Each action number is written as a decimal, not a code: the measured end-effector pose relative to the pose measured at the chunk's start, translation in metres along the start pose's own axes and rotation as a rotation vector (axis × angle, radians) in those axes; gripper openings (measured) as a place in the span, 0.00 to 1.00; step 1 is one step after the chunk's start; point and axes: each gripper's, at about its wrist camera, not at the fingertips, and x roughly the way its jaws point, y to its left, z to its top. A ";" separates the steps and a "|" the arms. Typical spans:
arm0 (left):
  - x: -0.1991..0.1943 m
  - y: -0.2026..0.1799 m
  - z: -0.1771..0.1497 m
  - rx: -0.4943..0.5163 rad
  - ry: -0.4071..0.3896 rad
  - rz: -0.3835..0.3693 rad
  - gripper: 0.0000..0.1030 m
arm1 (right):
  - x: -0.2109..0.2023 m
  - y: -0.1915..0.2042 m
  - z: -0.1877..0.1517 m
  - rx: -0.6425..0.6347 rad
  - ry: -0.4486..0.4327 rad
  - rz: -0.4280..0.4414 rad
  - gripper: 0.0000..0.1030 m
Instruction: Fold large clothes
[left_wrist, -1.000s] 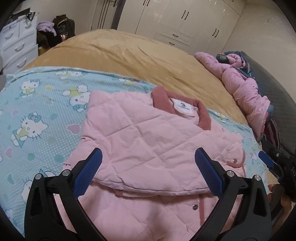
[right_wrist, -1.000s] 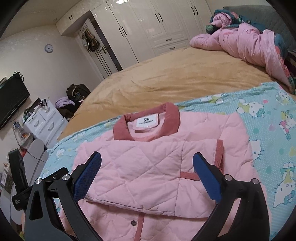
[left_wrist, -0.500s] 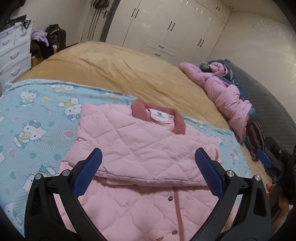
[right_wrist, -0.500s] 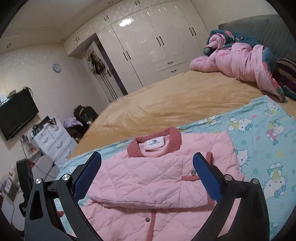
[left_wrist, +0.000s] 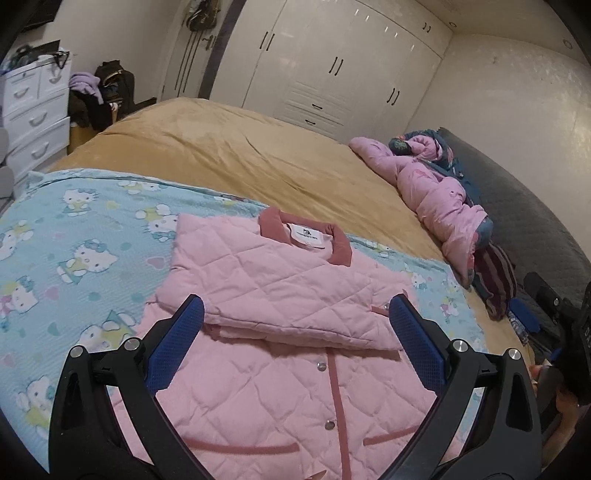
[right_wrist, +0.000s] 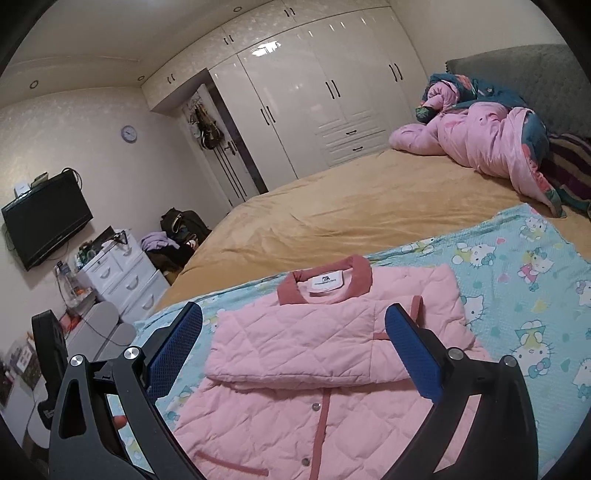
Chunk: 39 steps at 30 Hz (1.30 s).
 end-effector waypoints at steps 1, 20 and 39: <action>-0.005 0.000 0.000 0.002 -0.003 0.006 0.91 | -0.005 0.002 0.001 0.000 0.000 -0.001 0.96; -0.089 -0.008 -0.014 0.065 -0.066 0.050 0.91 | -0.072 0.022 -0.017 -0.090 0.029 -0.054 0.96; -0.119 -0.005 -0.046 0.105 -0.046 0.095 0.91 | -0.119 0.010 -0.040 -0.111 0.034 -0.098 0.96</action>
